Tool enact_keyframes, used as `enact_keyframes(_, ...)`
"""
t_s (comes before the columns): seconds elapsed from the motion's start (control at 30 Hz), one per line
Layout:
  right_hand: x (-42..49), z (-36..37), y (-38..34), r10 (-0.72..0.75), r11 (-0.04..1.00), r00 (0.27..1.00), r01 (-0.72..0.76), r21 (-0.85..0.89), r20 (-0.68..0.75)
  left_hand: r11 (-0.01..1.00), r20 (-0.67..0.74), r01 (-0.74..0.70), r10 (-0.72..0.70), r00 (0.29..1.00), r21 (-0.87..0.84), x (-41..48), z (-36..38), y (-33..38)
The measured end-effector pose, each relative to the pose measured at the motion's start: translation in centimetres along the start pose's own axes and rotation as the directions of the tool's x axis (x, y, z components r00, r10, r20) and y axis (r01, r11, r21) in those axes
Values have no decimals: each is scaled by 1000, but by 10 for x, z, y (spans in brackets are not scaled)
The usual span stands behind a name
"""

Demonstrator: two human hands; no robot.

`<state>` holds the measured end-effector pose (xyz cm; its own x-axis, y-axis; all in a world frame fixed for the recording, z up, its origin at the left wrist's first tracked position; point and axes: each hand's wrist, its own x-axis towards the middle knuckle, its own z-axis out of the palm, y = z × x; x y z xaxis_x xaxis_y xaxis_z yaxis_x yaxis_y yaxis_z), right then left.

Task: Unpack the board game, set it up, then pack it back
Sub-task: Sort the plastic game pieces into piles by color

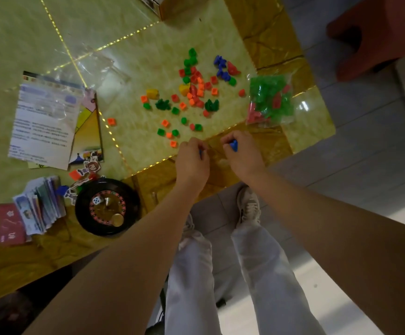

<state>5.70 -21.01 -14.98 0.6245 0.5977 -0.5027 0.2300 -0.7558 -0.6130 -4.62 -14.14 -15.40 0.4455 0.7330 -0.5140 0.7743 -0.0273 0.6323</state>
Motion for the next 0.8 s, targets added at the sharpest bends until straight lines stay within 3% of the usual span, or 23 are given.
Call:
enact_keyframes(0.13, 11, 1, 13, -210, 966, 976, 216, -142, 59, 949, -63, -253, 268, 961, 187, 5, 30, -2)
enact_keyframes(0.27, 12, 4, 23, -381, 906, 924, 378, -188, 20, 903, -151, -292, 351, 924, 316, 5, 44, -9)
enact_keyframes(0.53, 12, 5, 33, -403, 893, 915, 397, -213, 17, 858, -180, -306, 407, 896, 413, 0, 47, -9)
enact_keyframes(0.8, 2, -9, 35, -416, 885, 905, 426, -187, 90, 845, -156, -256, 364, 918, 469, -11, 33, -15)
